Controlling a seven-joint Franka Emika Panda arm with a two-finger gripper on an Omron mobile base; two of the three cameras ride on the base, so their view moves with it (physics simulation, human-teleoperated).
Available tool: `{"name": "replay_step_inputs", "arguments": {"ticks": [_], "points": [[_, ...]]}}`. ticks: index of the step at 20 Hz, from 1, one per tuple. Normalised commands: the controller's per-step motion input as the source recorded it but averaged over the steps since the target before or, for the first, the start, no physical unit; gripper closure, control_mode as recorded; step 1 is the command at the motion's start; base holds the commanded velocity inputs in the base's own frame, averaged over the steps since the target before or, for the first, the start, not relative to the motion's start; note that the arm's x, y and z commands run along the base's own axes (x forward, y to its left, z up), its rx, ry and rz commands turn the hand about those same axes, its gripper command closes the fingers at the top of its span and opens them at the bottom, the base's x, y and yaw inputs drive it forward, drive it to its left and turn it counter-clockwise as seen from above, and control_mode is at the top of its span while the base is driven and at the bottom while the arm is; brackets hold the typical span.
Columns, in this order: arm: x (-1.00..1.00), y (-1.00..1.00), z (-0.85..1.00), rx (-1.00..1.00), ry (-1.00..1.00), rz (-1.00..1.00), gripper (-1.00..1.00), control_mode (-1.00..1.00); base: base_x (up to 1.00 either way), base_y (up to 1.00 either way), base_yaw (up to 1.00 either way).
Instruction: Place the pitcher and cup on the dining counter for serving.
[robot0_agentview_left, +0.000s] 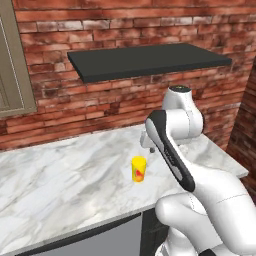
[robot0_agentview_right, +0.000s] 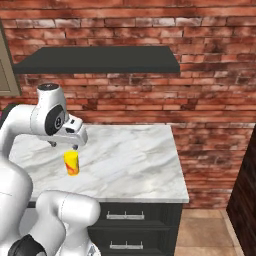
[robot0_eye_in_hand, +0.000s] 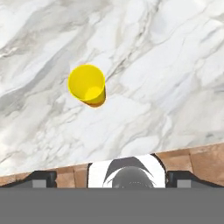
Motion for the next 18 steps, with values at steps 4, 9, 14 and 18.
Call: {"name": "replay_step_inputs", "arguments": {"ticks": [4,9,14,18], "points": [[0.34,0.00,-0.65,0.00,0.02,0.00,-1.00,-1.00,0.00,0.00,0.00],[0.39,0.01,-0.36,0.00,0.00,0.00,-1.00,-1.00,0.00,0.00,0.00],[0.35,0.00,-0.36,0.00,0.00,0.00,-1.00,-1.00,0.00,0.00,0.00],[0.34,0.00,-0.40,0.00,0.00,0.00,-1.00,-1.00,0.00,0.00,0.00]]}}
